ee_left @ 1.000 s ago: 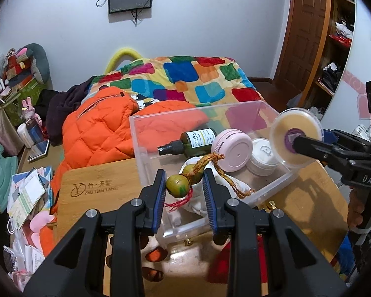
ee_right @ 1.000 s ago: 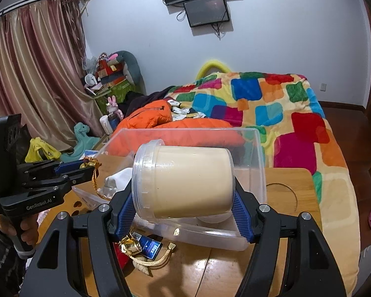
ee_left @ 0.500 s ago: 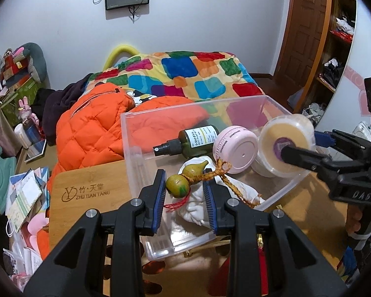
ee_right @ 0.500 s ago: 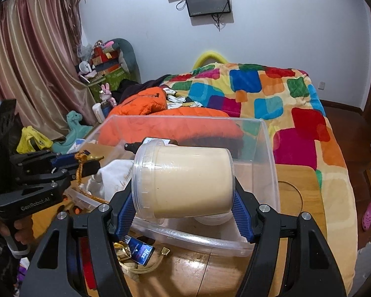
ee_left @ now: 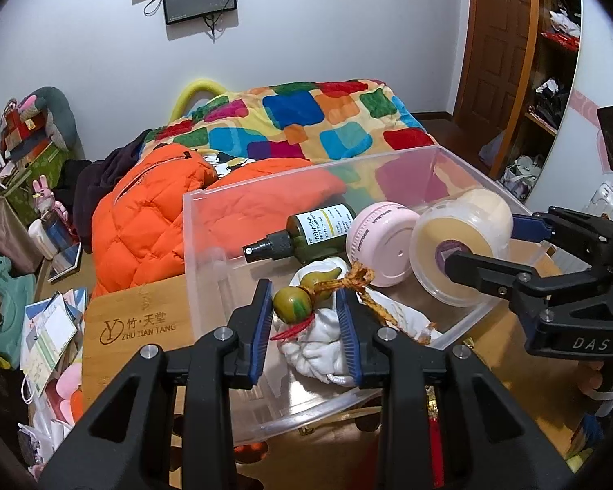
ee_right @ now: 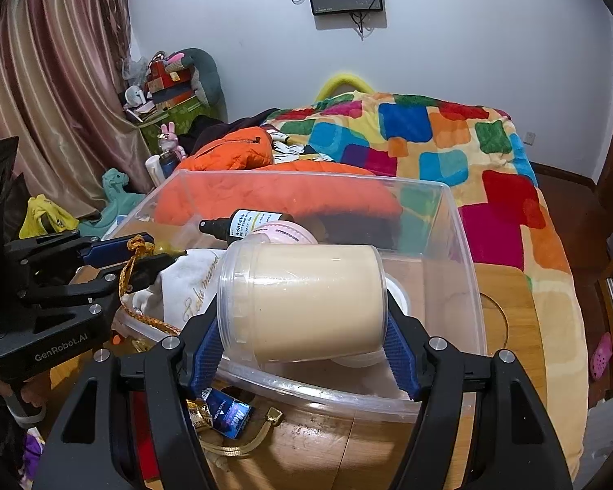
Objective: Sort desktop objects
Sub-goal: 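Lower the ornament into the box and open the left tool while the right releases the cream jar inside, then withdraw both open tools from the clear box toward the red bag and green card, then grasp the red velvet bag with the left tool while the right tool grasps the green card, then lift the red bag with the left tool while the right tool carries the green card over the box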
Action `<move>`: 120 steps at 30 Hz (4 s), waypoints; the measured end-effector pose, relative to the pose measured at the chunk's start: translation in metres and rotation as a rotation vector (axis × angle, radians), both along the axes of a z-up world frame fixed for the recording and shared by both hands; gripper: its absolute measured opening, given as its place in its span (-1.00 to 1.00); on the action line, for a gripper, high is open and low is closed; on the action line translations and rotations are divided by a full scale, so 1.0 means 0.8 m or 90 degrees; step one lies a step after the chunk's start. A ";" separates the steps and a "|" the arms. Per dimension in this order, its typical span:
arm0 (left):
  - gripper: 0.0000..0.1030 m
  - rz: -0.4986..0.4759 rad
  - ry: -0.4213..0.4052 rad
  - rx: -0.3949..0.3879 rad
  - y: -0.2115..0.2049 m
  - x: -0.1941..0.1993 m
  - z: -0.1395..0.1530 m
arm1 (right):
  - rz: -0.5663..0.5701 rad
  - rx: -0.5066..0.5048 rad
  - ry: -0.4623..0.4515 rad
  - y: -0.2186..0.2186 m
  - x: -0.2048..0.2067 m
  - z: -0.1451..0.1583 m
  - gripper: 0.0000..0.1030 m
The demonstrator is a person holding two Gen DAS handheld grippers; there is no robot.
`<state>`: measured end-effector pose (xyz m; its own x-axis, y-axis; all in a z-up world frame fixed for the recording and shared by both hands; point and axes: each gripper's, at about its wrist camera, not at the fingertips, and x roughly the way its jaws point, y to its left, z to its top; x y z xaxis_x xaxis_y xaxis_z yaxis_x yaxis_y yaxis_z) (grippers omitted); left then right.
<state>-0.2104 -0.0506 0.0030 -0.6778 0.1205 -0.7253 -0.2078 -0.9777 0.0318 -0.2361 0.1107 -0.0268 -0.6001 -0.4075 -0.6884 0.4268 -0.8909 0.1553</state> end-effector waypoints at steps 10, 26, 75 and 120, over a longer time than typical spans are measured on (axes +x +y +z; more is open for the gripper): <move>-0.02 0.017 0.017 -0.016 -0.002 0.002 0.001 | 0.011 -0.017 -0.031 -0.007 0.001 0.005 0.43; 0.68 0.013 0.033 -0.018 0.005 0.036 0.019 | -0.011 0.024 0.042 -0.003 0.040 0.041 0.62; 0.82 -0.003 -0.059 0.016 0.032 0.115 -0.044 | 0.028 0.060 0.005 -0.011 0.189 -0.051 0.06; -0.48 0.025 0.006 0.088 0.008 0.133 -0.005 | -0.020 -0.019 0.052 0.046 0.164 -0.001 -0.57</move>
